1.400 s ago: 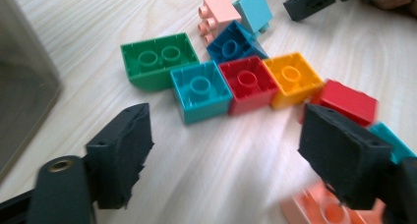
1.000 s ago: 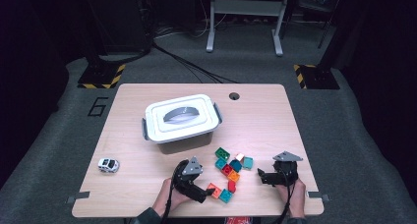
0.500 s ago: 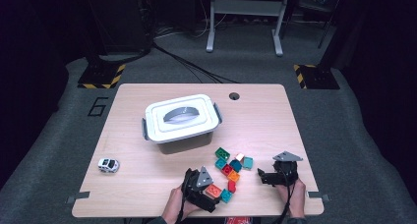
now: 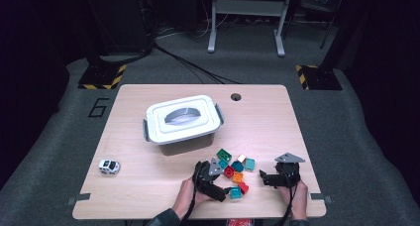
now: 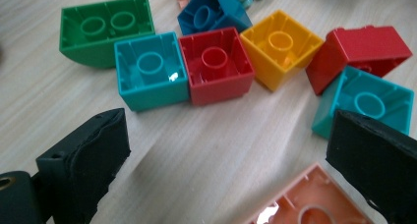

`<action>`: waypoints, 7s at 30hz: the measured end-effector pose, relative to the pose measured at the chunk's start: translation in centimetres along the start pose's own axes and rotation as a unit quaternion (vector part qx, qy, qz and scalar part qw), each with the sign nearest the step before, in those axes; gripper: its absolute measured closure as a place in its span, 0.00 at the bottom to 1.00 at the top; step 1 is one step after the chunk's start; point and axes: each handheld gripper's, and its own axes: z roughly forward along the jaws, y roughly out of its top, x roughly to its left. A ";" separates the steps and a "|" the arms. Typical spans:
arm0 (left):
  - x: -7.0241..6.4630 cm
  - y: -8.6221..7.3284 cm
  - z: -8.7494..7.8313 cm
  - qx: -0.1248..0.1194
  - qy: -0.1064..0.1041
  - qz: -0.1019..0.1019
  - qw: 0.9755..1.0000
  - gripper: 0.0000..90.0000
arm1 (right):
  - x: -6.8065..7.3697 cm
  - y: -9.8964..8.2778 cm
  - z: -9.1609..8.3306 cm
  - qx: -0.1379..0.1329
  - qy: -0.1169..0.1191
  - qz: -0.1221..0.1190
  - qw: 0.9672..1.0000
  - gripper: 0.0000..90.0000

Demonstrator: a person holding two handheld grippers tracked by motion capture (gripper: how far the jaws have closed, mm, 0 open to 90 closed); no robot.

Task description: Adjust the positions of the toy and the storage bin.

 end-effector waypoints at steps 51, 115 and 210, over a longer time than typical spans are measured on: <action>2.2 -0.1 -1.6 -0.032 -0.035 -0.014 0.999 0.22 | -0.1 0.0 0.0 -0.002 0.000 -0.003 1.000 0.05; 10.9 -8.8 -15.3 -0.038 0.077 -0.102 0.991 0.00 | -0.1 0.0 0.0 -0.003 0.000 -0.005 1.000 0.06; 15.0 9.5 -12.6 0.005 0.092 -0.018 0.996 0.74 | 0.0 0.0 0.0 -0.002 0.000 0.001 1.000 0.07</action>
